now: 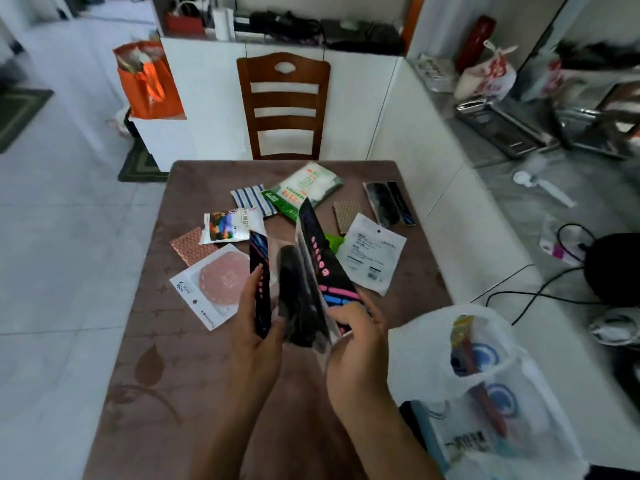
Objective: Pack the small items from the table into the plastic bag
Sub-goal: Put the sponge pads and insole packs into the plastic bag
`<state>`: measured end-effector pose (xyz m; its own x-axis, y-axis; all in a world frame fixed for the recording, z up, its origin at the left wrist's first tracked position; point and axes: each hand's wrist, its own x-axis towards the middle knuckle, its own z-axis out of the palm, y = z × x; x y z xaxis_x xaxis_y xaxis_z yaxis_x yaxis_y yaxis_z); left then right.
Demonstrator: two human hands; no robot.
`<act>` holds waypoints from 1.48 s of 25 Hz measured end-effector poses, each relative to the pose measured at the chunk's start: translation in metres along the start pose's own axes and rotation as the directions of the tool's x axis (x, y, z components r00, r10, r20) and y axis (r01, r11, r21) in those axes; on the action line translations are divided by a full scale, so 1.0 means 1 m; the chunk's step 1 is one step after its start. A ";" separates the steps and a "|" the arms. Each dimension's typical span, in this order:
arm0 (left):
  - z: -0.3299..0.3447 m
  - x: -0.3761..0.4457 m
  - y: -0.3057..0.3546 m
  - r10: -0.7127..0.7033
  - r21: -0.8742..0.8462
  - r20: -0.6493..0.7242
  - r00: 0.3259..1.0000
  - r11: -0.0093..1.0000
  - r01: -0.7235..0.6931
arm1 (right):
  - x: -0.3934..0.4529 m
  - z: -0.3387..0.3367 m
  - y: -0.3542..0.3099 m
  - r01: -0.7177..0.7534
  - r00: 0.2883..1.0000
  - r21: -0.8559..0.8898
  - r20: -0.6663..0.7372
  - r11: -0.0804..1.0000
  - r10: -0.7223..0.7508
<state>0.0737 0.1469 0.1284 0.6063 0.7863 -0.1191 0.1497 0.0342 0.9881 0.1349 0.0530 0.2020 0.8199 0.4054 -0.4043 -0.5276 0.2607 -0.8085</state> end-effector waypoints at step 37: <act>0.167 -0.151 -0.030 -0.296 0.854 0.468 0.833 0.392 -0.341 | -0.028 -0.295 -0.034 -0.167 0.913 -0.306 -0.407 0.937 0.030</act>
<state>0.1077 -0.0761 0.1007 0.8259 0.3558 -0.4373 0.5195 -0.7816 0.3453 0.1955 -0.2252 0.1146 0.8231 0.0211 -0.5675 -0.5637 -0.0916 -0.8209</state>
